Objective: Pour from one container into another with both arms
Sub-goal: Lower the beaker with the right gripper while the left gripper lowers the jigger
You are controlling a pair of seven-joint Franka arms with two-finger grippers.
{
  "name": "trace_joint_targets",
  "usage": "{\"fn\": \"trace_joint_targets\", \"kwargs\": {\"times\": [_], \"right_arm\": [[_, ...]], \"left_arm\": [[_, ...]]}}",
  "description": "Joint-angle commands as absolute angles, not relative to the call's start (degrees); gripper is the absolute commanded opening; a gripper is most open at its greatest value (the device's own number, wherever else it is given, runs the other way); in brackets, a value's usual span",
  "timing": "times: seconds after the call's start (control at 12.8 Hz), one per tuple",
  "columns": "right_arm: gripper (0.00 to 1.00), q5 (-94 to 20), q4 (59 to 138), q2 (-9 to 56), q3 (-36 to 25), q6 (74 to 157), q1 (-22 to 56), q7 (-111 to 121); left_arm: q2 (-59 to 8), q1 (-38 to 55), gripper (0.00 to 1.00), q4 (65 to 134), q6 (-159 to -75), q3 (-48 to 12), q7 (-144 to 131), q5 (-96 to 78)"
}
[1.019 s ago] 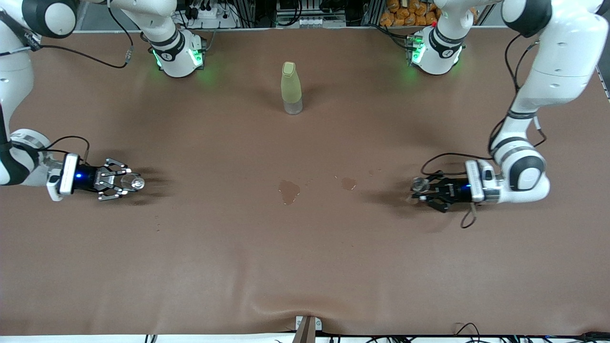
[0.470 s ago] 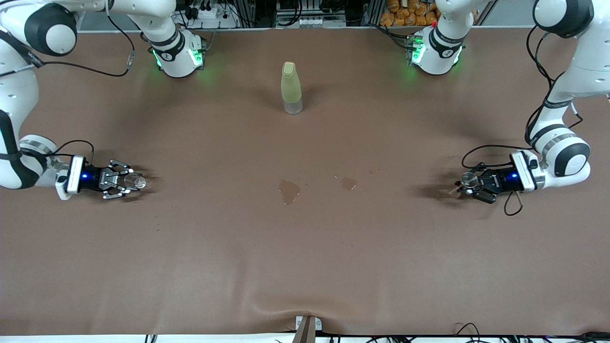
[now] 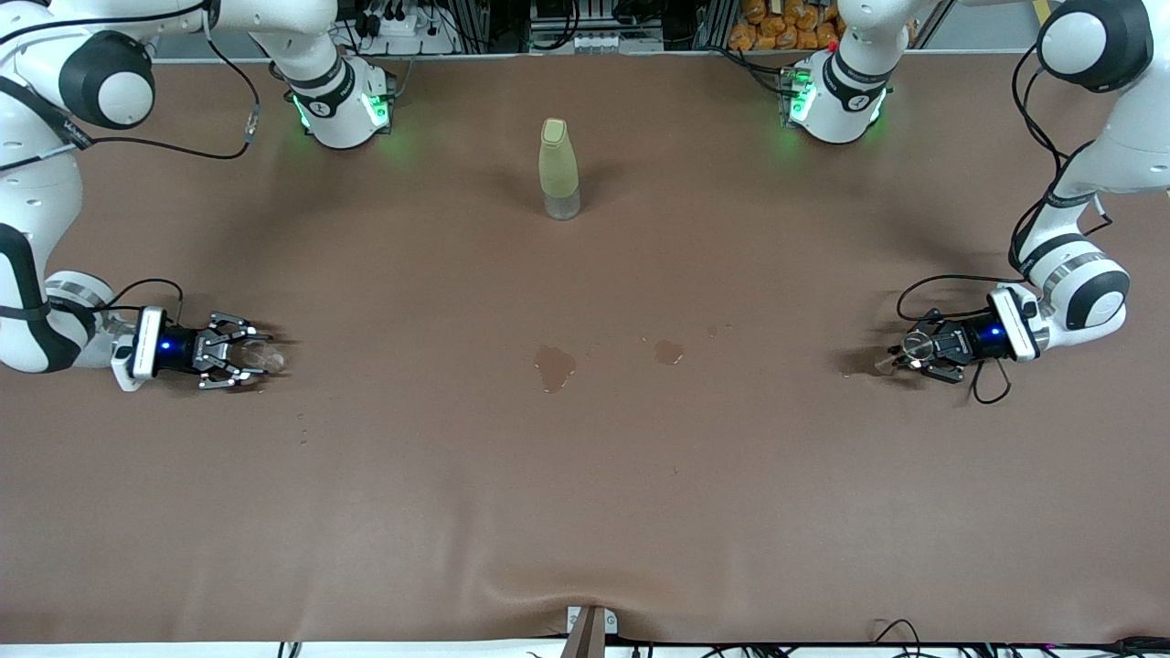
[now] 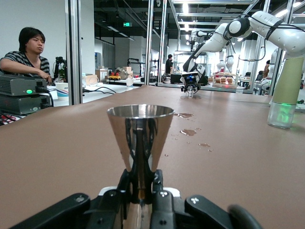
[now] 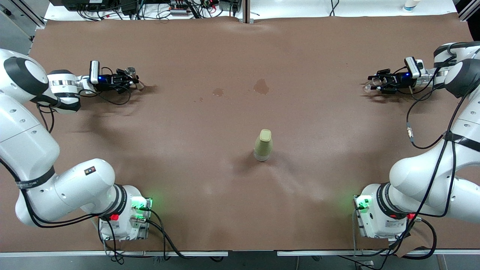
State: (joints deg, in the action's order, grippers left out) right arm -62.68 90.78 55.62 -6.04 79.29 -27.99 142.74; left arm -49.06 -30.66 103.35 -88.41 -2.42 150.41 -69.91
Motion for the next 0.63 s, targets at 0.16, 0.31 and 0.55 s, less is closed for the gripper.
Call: {"fn": "trace_joint_targets", "kwargs": {"times": [0.16, 0.31, 0.55], "right_arm": [[1.00, -60.8, 89.6, 54.1, -5.4, 73.7, -29.7, 138.7], [1.00, -58.2, 89.2, 52.5, -6.8, 73.3, -29.4, 133.5], [1.00, -56.5, 89.0, 49.3, -7.1, 73.2, -29.1, 123.9]], "left_arm": [[-51.8, -31.9, 0.00, 100.9, -86.8, -2.9, 152.9, -67.5], [-51.9, -31.9, 0.06, 100.8, -86.8, -2.9, 153.0, -67.6], [-52.0, -31.9, 0.18, 100.8, -86.8, -2.9, 153.0, -67.6]]}}
